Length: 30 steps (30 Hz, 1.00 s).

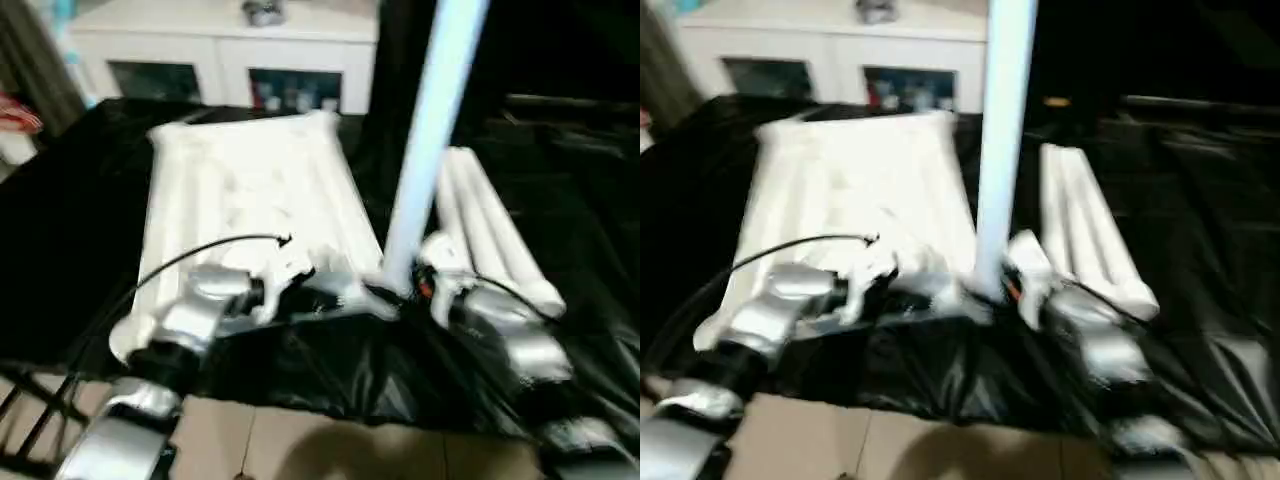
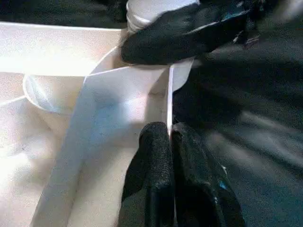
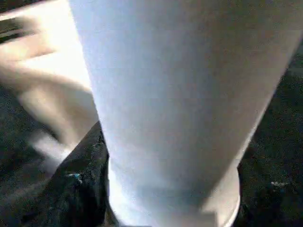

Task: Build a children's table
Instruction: Rotate leg to tighten

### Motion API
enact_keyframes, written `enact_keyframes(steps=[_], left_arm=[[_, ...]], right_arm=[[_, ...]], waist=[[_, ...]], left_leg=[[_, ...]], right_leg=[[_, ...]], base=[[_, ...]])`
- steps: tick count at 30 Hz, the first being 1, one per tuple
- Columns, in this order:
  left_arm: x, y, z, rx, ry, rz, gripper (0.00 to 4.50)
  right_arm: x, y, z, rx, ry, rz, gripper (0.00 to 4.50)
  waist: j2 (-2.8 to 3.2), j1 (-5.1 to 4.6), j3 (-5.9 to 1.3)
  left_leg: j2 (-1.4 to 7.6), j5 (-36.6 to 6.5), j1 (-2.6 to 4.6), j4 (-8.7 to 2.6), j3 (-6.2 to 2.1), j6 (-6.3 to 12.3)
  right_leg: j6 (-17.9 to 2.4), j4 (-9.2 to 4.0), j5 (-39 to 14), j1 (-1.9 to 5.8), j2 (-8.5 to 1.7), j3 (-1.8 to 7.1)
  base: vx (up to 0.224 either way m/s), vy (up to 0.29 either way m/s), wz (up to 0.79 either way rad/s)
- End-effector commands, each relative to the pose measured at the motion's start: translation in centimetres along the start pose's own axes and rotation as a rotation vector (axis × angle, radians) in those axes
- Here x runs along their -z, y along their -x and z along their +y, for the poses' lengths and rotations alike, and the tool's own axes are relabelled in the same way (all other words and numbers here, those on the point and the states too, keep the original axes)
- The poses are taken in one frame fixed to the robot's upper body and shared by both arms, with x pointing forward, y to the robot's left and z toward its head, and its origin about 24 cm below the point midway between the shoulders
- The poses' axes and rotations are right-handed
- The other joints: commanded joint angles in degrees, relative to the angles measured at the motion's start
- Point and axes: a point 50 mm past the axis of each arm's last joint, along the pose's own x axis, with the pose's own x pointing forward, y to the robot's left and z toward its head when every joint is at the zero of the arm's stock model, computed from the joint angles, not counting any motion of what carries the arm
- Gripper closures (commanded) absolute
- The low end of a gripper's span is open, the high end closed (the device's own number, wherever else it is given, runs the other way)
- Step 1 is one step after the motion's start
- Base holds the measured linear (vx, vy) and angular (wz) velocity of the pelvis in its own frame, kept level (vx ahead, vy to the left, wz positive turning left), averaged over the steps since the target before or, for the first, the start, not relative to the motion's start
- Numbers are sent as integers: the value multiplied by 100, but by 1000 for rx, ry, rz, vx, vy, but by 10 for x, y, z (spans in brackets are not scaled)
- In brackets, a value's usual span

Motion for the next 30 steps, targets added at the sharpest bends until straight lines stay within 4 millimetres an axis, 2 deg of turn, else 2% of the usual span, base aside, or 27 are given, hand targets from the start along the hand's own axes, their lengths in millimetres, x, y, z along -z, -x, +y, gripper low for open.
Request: enact_keyframes(steps=[1,2,5,7,11,12,15,20,21,22,26,27,28,30], left_arm=[[-30,-19,-1,-86,-20,-86,450],[-32,-21,-1,-112,-12,-90,450],[-37,-29,-7,-121,-7,-113,450],[-39,-33,-12,-94,-13,-124,450],[-39,-33,-17,-47,-38,-125,450],[-38,-31,-18,-33,-43,-123,450],[-33,-26,-17,11,-61,-114,450],[-29,-19,-18,71,-73,-106,450],[-27,-15,-18,111,-85,-99,450],[-27,-15,-18,112,-85,-99,450],[-21,-4,-15,190,-106,-62,450],[-19,-1,-14,207,-111,-48,450],[-17,2,-13,224,-116,-33,450],[-16,5,-11,233,-121,-21,450]], right_arm=[[27,-16,22,55,-61,135,174],[26,-19,23,84,-75,134,174],[21,-27,30,81,-87,106,174],[19,-30,35,47,-87,87,118],[18,-29,37,-7,-94,73,95],[18,-27,36,-29,-74,73,76],[18,-18,30,-67,5,66,56],[15,-8,27,-159,31,38,56],[13,1,26,-249,47,23,56],[13,2,26,-252,47,22,56],[10,23,26,-445,75,27,56],[11,28,27,-500,87,43,56],[12,34,28,-556,96,60,83],[12,38,29,-591,101,75,91]], waist=[[-30,-19,-258],[-54,-24,-263],[-48,-24,-278],[-63,-15,-291],[-39,-12,-304],[-31,-9,-302],[-33,-11,-296],[-23,5,-310],[-13,0,-311],[-19,24,-313],[-3,57,-329],[14,83,-341],[6,110,-343],[6,132,-338]], left_leg=[[71,-1813,53,-489,-43,-116],[56,-1832,51,-484,-40,-64],[58,-1695,17,-478,-35,28],[63,-1543,-5,-468,-20,122],[65,-1385,-17,-454,-16,210],[67,-1396,-15,-457,-17,228],[69,-1427,-21,-458,-13,242],[83,-1373,-14,-448,-11,329],[80,-1302,-21,-451,-13,343],[83,-1282,-5,-437,-6,385],[99,-1049,-36,-416,-7,519],[105,-966,-25,-397,-4,550],[105,-906,-18,-382,10,605],[114,-918,-15,-378,17,642]], right_leg=[[-1025,-504,-2302,173,-231,128],[-999,-523,-2316,183,-220,119],[-1023,-509,-2059,197,-214,126],[-1118,-475,-1651,211,-203,128],[-1234,-438,-1324,230,-202,124],[-1258,-435,-1290,232,-203,122],[-1267,-441,-1288,239,-204,121],[-1342,-420,-1087,251,-206,127],[-1390,-405,-956,256,-198,124],[-1411,-409,-868,263,-190,120],[-1535,-345,-386,290,-185,115],[-1594,-322,-222,294,-181,106],[-1643,-306,-67,293,-173,105],[-1692,-300,-44,281,-183,104]], base=[[0,0,0],[0,0,0],[0,0,0],[0,0,0],[0,0,0],[0,0,0],[0,0,0],[0,0,0],[0,0,0],[0,0,0],[0,0,0],[0,0,0],[0,0,0],[0,0,0]])
